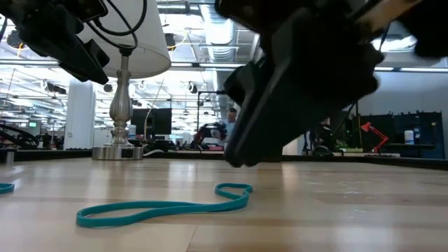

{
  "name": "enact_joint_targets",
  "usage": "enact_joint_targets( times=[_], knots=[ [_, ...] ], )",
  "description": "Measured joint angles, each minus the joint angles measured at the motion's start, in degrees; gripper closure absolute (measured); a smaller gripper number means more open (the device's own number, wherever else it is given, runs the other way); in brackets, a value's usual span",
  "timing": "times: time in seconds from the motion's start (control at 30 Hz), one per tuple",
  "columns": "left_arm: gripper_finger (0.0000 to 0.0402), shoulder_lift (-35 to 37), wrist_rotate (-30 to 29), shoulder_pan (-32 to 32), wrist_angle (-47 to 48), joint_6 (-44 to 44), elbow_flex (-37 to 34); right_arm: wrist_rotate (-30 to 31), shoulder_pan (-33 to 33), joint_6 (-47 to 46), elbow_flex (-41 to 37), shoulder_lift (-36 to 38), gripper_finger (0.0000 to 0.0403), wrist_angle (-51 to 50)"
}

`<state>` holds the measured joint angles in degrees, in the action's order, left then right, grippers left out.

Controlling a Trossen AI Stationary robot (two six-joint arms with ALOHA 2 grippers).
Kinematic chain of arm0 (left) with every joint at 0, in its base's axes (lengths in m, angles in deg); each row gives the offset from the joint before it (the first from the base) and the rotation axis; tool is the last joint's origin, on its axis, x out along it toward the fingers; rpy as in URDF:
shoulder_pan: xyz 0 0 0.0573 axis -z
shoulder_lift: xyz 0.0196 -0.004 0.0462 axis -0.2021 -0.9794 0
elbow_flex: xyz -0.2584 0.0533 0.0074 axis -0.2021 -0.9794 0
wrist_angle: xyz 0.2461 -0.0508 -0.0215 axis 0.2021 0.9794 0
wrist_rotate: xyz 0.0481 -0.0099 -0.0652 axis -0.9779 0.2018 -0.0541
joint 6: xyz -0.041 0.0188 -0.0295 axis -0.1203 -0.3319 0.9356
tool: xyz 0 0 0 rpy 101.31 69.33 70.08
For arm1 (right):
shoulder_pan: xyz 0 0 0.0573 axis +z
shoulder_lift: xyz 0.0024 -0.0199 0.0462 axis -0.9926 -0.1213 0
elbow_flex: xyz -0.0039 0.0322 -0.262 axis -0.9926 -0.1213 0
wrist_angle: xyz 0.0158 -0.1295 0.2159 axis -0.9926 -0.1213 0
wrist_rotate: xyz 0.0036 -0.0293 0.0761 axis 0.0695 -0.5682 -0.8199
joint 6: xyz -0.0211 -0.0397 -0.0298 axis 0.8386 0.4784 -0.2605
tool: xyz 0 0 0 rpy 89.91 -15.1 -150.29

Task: Pick and place rubber bands into bin
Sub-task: Put the blue rubber band into the yellow basket

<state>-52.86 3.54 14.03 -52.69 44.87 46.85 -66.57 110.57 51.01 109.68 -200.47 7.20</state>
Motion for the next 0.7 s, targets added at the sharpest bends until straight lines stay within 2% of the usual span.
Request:
enact_joint_targets(
  times=[0.2,0.43,0.7],
  knots=[
    [0.0281,0.00,0.00,-0.02,0.02,-0.02,0.00,-0.95,1.66,1.95,0.54,0.11,0.0331,-0.13],
    [0.0281,0.00,-0.03,-0.02,0.01,0.02,0.00,3.67,1.30,4.59,0.52,0.11,0.0331,-1.09],
    [0.0281,0.00,-0.13,-0.02,0.02,-0.02,0.00,3.71,0.44,4.68,0.52,0.11,0.0331,-1.24]
  ],
)
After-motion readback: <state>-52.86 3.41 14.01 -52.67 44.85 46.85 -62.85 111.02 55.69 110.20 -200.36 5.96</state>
